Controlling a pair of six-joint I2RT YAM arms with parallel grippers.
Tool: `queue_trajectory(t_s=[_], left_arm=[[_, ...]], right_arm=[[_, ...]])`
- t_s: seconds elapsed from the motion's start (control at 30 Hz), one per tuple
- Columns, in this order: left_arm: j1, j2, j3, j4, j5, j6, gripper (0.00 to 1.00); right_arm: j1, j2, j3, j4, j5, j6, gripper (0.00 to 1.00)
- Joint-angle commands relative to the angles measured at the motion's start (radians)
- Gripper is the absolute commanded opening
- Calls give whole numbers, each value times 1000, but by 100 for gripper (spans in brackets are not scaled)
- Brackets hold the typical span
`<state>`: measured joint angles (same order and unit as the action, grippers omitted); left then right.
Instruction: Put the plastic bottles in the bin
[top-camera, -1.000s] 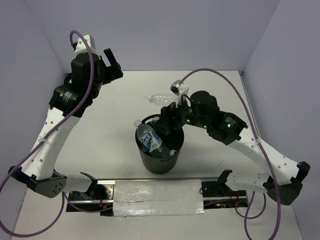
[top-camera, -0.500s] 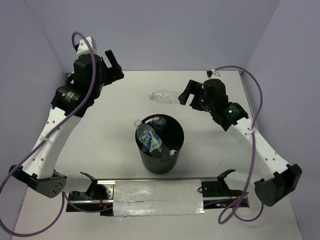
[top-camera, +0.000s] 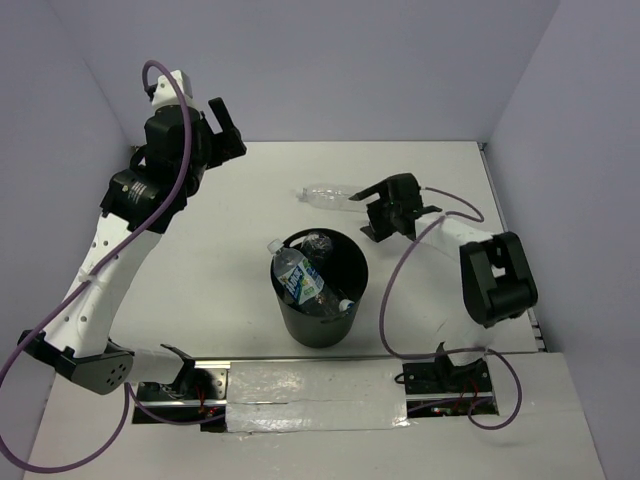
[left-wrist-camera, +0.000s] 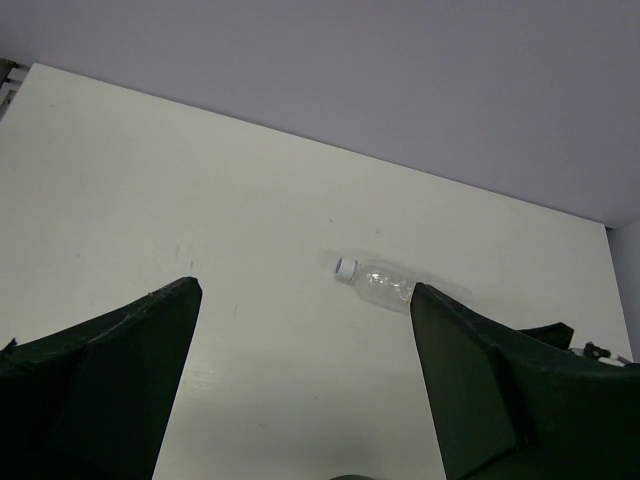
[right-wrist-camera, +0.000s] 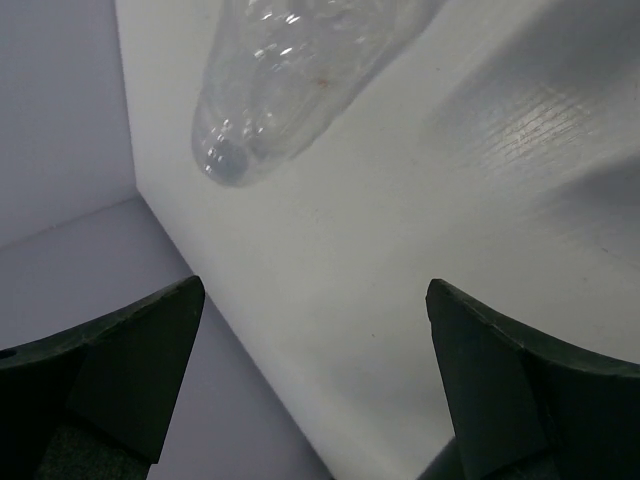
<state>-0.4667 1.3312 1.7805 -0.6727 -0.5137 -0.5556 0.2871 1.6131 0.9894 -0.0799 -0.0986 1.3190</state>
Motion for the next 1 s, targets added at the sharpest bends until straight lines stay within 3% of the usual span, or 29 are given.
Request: queue_trajectory(t_s=[0.0,0.2,0.43,0.6,0.97], left_arm=[[7,-1,36,16,-25,29,99],[16,-6,22,15,-8,25,99],[19,-9,5,19,-13,43,99],[20,-4,0,12,0,39,99],[25,-35,-12,9,-25,60,99]], right_arm=[[-5,82,35,156,-41,202,100],[-5,224,81,272,-24,286,100],[0,352,208,255,-19,278,100],[-2,464,357,154,-18,275,100],[3,554,460,-15,46,284,97]])
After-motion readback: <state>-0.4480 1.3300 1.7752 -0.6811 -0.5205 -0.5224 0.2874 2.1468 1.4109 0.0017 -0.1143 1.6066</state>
